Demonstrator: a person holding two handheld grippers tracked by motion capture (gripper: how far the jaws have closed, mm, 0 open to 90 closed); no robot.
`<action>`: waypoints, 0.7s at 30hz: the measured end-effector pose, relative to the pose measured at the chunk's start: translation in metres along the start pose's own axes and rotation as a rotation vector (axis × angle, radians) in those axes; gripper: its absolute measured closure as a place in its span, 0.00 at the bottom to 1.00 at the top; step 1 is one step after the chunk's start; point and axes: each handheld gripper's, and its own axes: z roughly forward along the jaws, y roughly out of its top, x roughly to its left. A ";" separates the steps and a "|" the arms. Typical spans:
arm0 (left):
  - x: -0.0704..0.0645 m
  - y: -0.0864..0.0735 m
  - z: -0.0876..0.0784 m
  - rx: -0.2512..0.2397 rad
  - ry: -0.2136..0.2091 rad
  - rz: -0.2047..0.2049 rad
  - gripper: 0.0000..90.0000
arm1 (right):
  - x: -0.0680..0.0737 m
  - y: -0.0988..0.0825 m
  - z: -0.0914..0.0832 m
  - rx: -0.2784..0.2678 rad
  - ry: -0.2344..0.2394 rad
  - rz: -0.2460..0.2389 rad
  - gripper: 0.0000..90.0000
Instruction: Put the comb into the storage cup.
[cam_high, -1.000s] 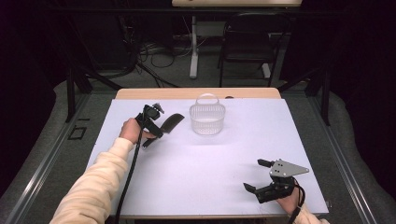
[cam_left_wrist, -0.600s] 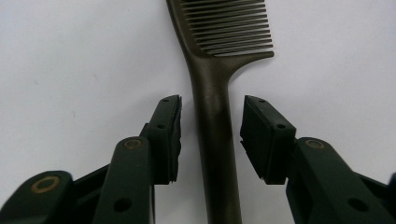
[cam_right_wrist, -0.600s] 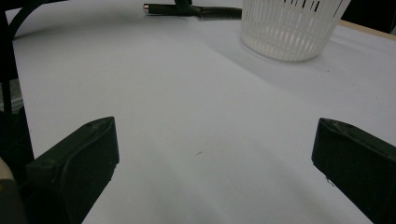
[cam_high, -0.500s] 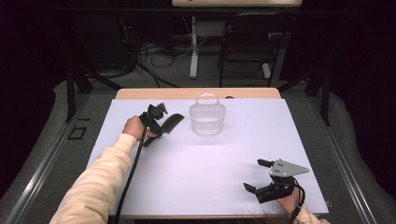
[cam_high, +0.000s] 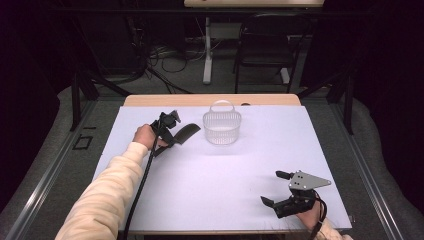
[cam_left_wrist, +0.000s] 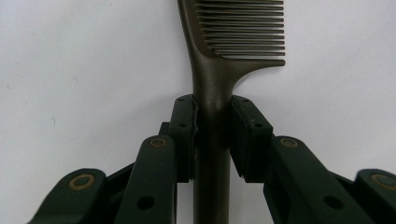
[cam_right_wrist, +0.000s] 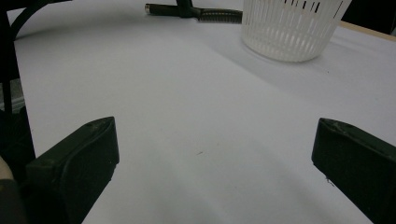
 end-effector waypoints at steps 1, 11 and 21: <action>0.000 0.000 0.000 -0.001 -0.001 -0.002 0.80 | 0.000 0.000 0.000 0.000 0.000 0.001 0.00; 0.005 -0.007 -0.009 -0.059 -0.030 -0.037 0.81 | 0.000 0.000 0.000 0.001 -0.001 0.001 0.00; 0.004 -0.014 -0.022 -0.135 -0.051 -0.062 0.81 | 0.000 0.000 0.000 -0.001 -0.001 -0.001 0.00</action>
